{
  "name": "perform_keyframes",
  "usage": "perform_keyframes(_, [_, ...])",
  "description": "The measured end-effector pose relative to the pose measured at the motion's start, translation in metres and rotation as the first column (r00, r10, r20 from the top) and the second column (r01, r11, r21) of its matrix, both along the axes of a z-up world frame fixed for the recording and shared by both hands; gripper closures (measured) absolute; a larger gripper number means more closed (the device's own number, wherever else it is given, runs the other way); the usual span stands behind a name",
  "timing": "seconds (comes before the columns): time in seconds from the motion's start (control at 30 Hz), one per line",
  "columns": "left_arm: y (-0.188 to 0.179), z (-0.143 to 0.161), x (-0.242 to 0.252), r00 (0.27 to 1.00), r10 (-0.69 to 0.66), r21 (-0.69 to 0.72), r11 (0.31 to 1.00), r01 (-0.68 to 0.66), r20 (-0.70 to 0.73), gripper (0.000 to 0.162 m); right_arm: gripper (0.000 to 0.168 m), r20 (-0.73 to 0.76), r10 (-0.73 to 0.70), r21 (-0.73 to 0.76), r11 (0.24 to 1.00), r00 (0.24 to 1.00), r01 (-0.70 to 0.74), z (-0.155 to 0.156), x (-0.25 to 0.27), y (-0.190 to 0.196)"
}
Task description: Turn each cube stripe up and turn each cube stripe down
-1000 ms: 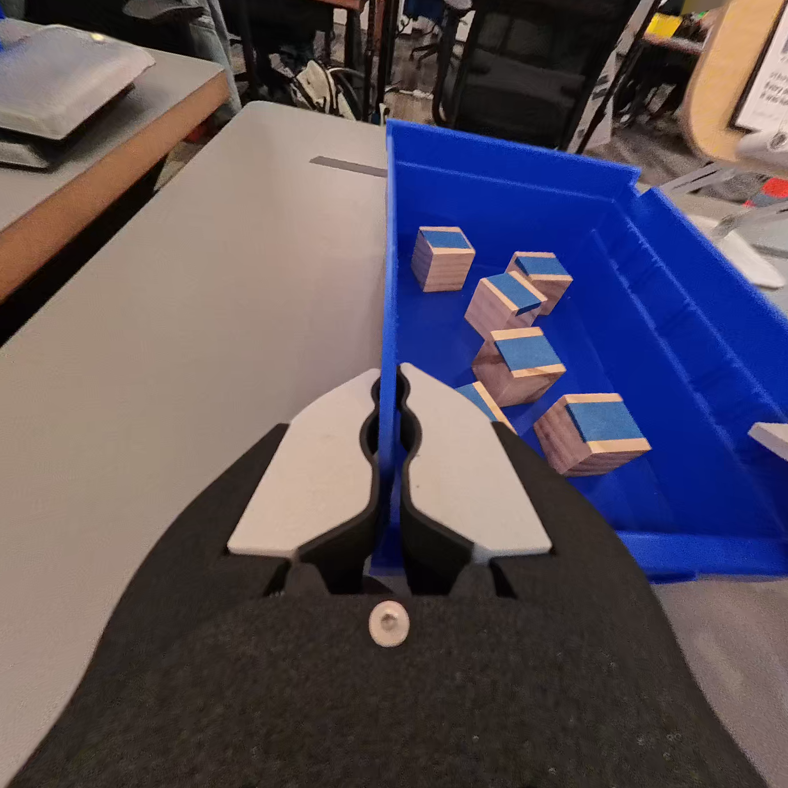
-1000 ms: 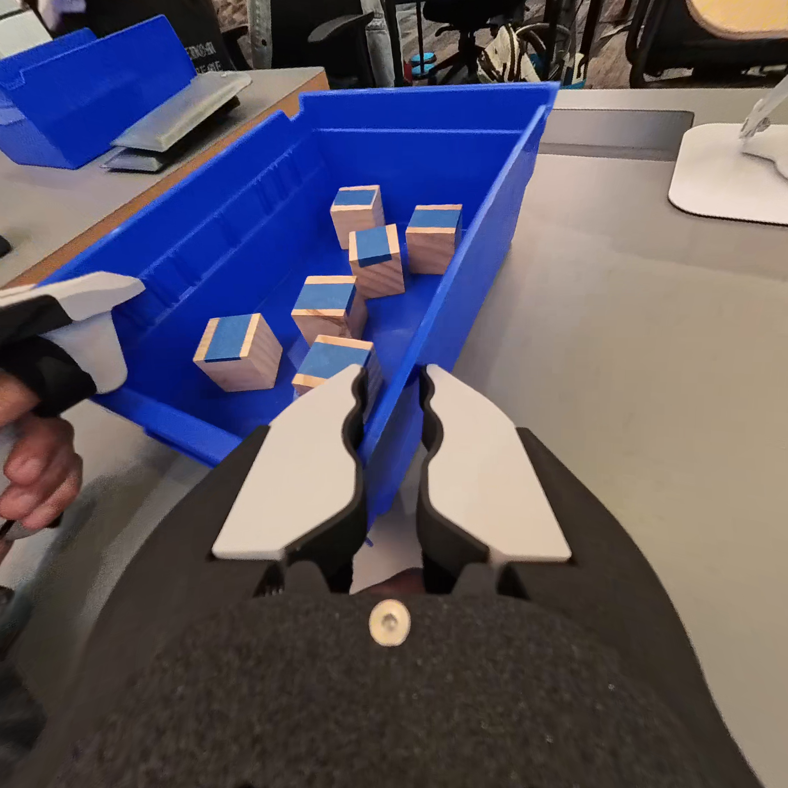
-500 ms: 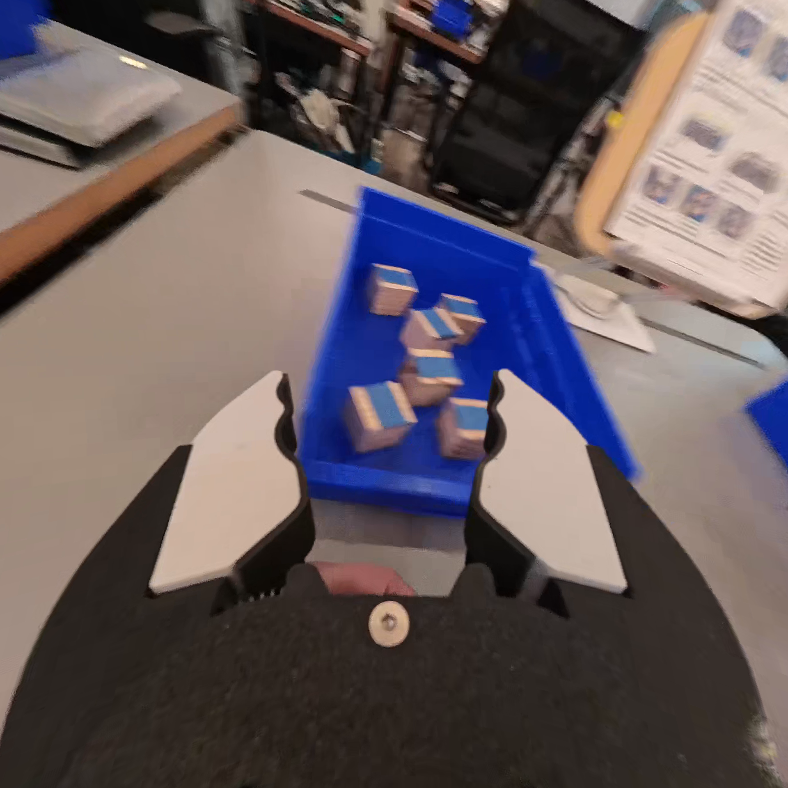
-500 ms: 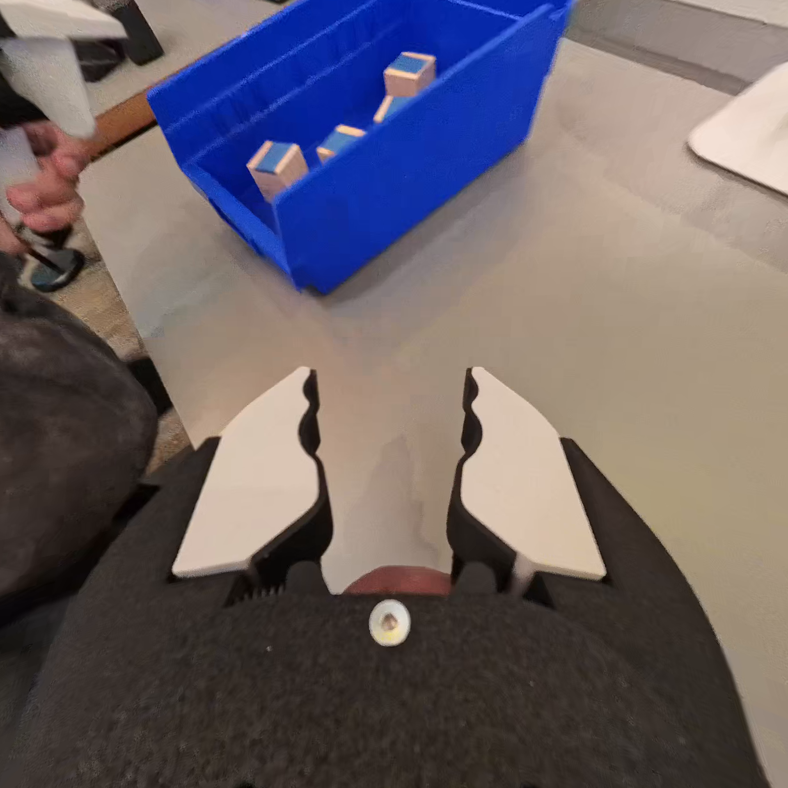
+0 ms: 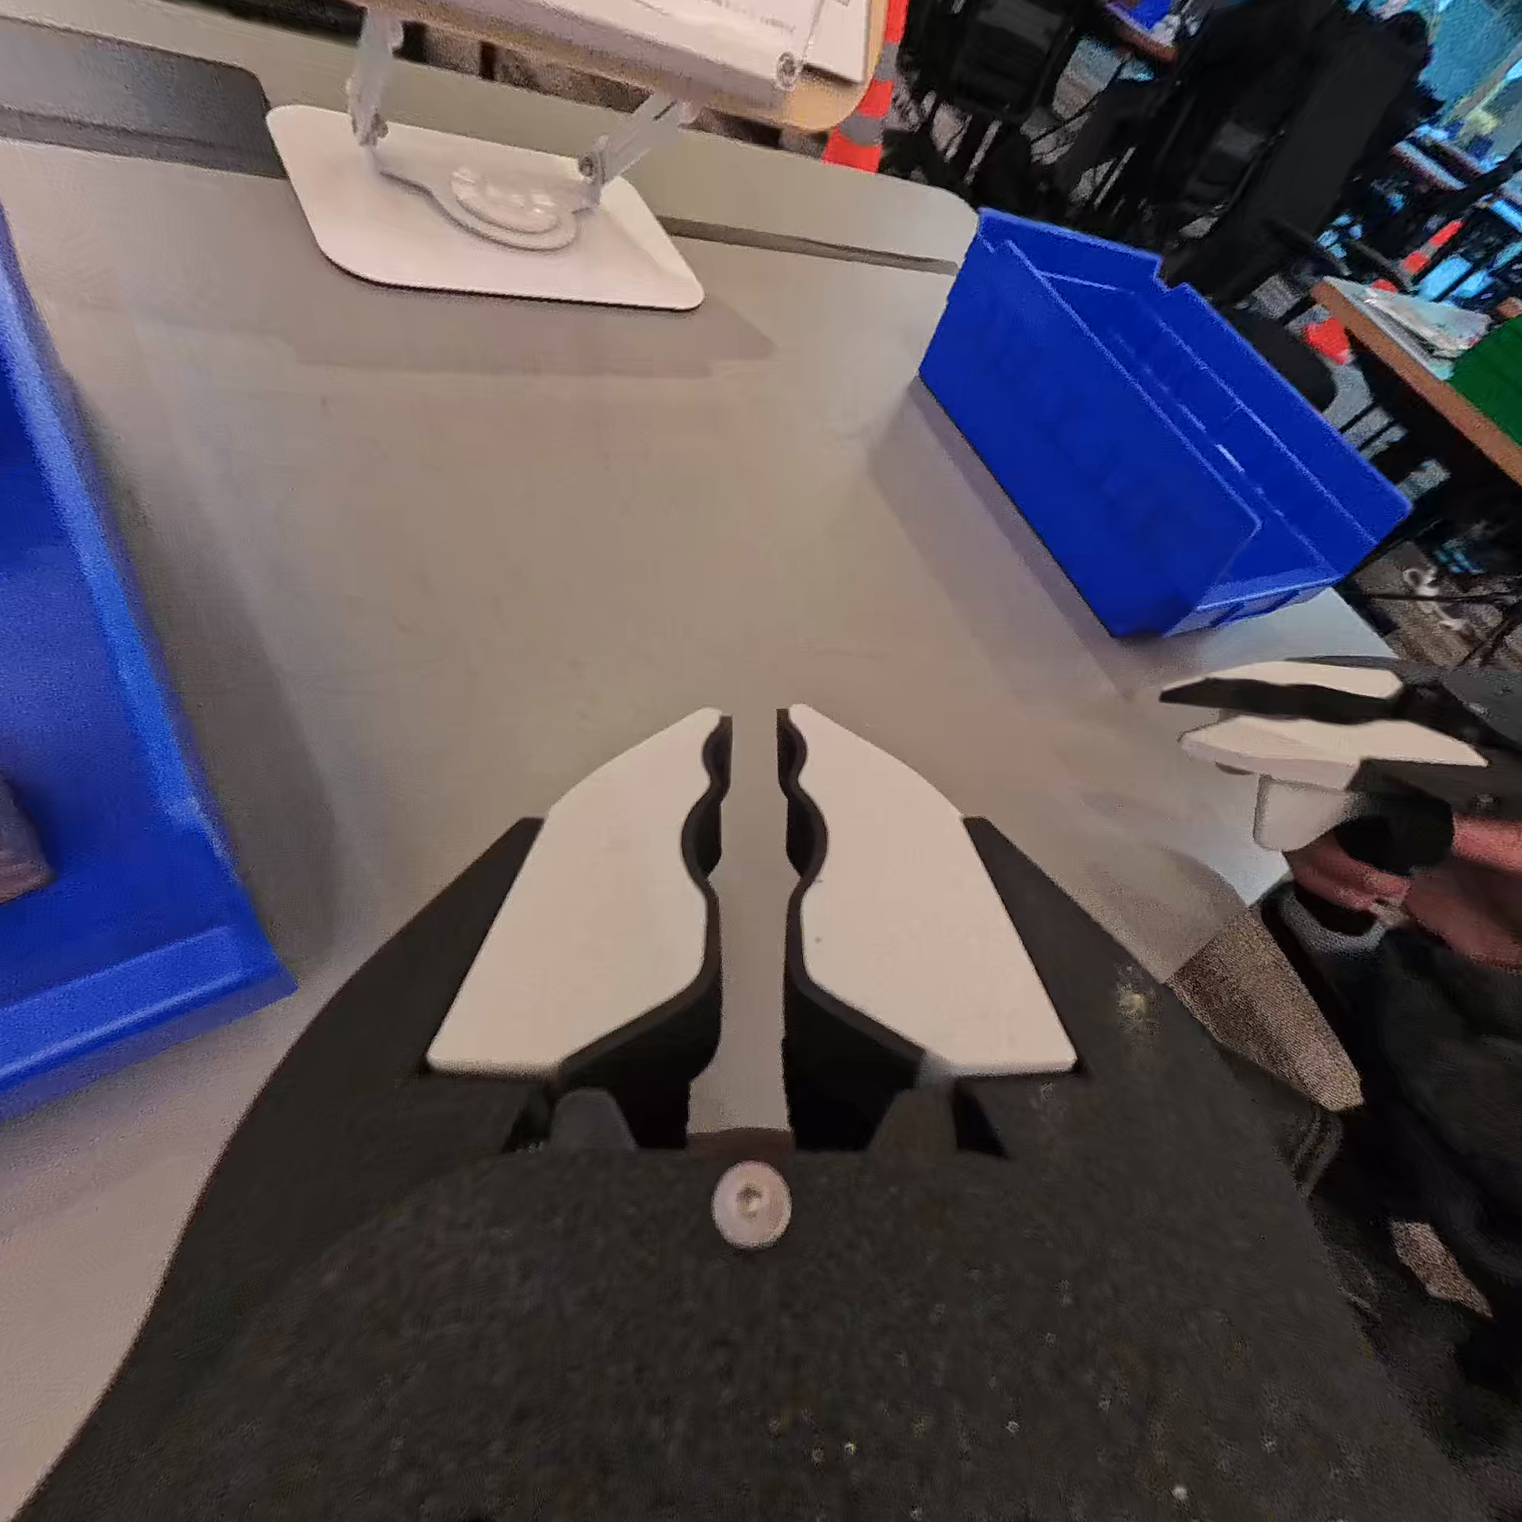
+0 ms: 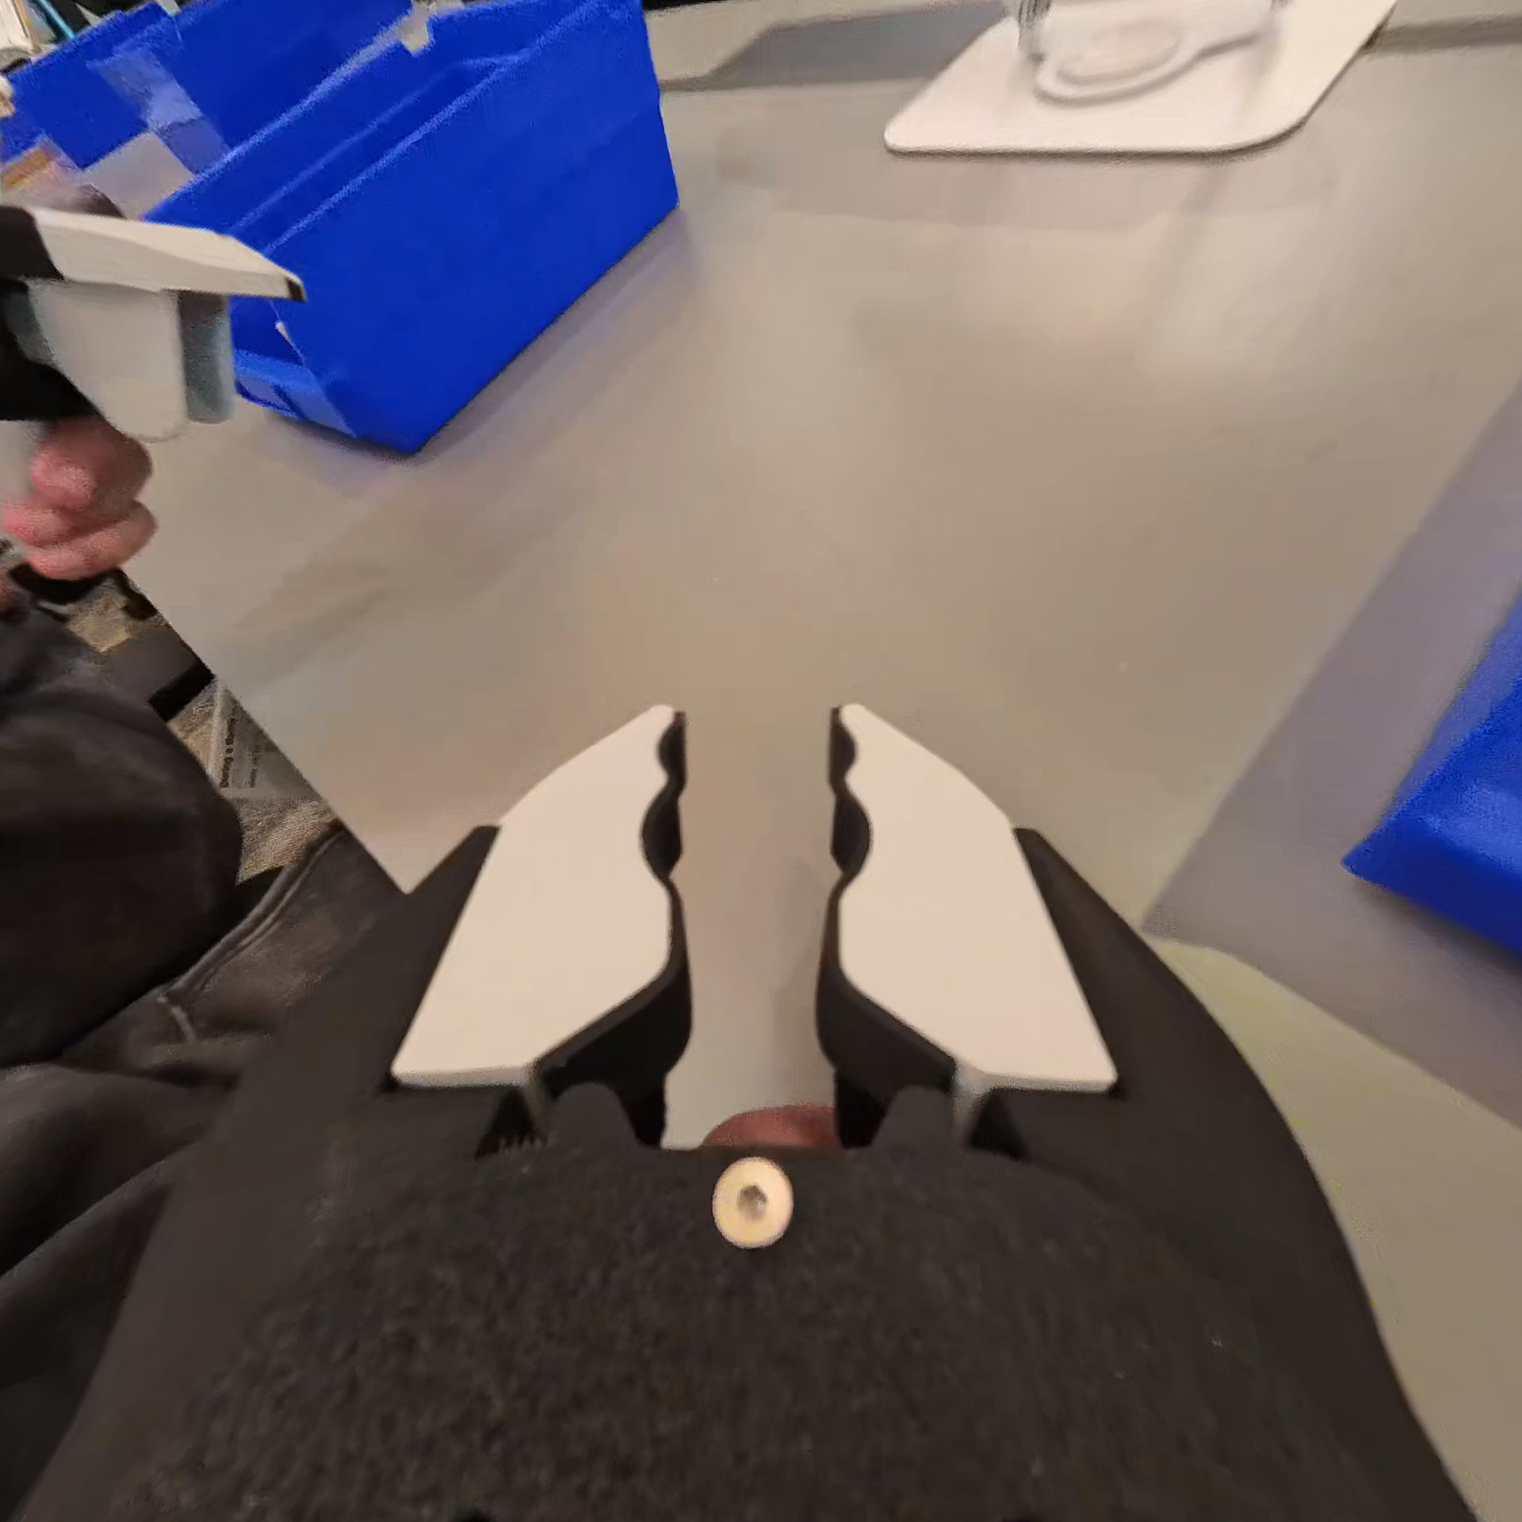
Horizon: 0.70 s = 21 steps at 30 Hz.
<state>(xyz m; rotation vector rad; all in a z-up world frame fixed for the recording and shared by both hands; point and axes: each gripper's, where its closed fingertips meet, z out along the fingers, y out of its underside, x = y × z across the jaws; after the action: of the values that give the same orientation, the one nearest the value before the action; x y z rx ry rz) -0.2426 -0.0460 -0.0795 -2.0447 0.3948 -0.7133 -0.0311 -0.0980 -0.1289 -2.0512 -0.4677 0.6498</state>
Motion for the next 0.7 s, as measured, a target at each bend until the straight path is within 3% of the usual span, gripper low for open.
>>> perform_keyframes(0.13, [-0.004, -0.011, 0.006, 0.994, -0.049, 0.012, 0.999, 0.048, 0.102, 0.160, 0.160, -0.092, -0.018, 0.000, 1.000, 0.996, 0.018, 0.014, 0.011, 0.006])
perform_keyframes(0.23, [-0.005, -0.010, 0.001, 0.974, -0.029, -0.054, 0.998, 0.043, 0.226, 0.162, 0.168, -0.100, -0.091, 0.063, 0.993, 0.991, 0.097, 0.023, 0.021, 0.017])
perform_keyframes(0.3, [-0.005, -0.013, -0.001, 0.973, -0.037, -0.096, 0.994, 0.060, 0.230, 0.158, 0.168, -0.107, -0.121, 0.119, 0.984, 0.987, 0.134, 0.028, 0.026, 0.023])
perform_keyframes(0.37, [-0.001, -0.025, -0.010, 0.993, -0.024, -0.103, 0.994, 0.036, 0.117, 0.153, 0.168, -0.064, -0.136, 0.187, 0.972, 0.989, 0.146, 0.026, 0.031, 0.028])
perform_keyframes(0.43, [0.007, -0.040, -0.025, 0.999, 0.048, -0.088, 0.995, -0.050, -0.025, 0.137, 0.168, -0.019, -0.169, 0.179, 0.969, 0.985, 0.169, 0.020, 0.038, 0.030])
perform_keyframes(0.5, [0.008, -0.044, -0.030, 0.994, 0.075, -0.076, 0.994, -0.082, -0.082, 0.137, 0.165, -0.031, -0.142, 0.131, 0.981, 0.989, 0.145, 0.018, 0.035, 0.026])
perform_keyframes(0.57, [0.012, -0.047, -0.038, 0.979, 0.142, -0.053, 0.987, -0.151, -0.146, 0.137, 0.146, -0.062, -0.094, 0.102, 0.990, 0.994, 0.100, 0.017, 0.029, 0.021])
perform_keyframes(0.63, [0.015, -0.049, -0.049, 0.951, 0.200, 0.008, 0.979, -0.204, -0.235, 0.116, 0.136, -0.061, -0.106, 0.078, 0.991, 0.992, 0.110, 0.011, 0.031, 0.021])
perform_keyframes(0.7, [0.018, -0.050, -0.062, 0.906, 0.278, 0.059, 0.960, -0.274, -0.318, 0.116, 0.125, -0.052, -0.114, 0.077, 0.990, 0.992, 0.118, 0.007, 0.033, 0.023])
